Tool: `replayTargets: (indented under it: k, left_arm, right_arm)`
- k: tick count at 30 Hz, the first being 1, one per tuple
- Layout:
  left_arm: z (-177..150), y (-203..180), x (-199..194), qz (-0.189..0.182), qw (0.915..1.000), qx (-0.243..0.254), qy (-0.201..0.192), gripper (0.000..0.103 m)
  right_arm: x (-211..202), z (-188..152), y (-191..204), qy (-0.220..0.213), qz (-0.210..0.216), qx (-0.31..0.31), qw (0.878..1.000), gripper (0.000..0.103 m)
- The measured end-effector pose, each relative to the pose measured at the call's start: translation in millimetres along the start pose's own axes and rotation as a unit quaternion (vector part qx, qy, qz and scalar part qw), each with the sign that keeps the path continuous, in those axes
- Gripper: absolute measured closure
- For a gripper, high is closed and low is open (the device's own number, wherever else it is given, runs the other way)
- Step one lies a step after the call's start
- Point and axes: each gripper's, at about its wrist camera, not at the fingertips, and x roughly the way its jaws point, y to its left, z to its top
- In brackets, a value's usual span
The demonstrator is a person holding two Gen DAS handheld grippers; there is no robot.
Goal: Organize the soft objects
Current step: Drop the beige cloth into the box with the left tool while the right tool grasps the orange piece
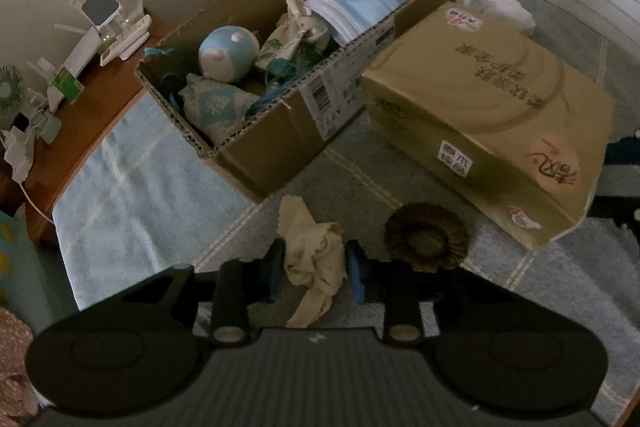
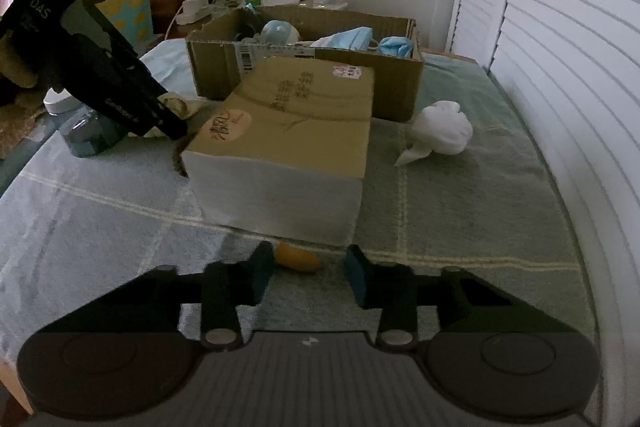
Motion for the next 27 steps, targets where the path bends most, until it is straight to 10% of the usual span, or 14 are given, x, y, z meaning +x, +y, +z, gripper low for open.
replayTargets:
  k: [27]
  left_arm:
    - [-4.2, -11.3, -80.4, -0.048, 0.9932, -0.066, -0.083, 0.075]
  right_arm:
    - [-48.9, 15.7, -10.7, -0.043, 0.009, -0.010, 0.999, 0.075]
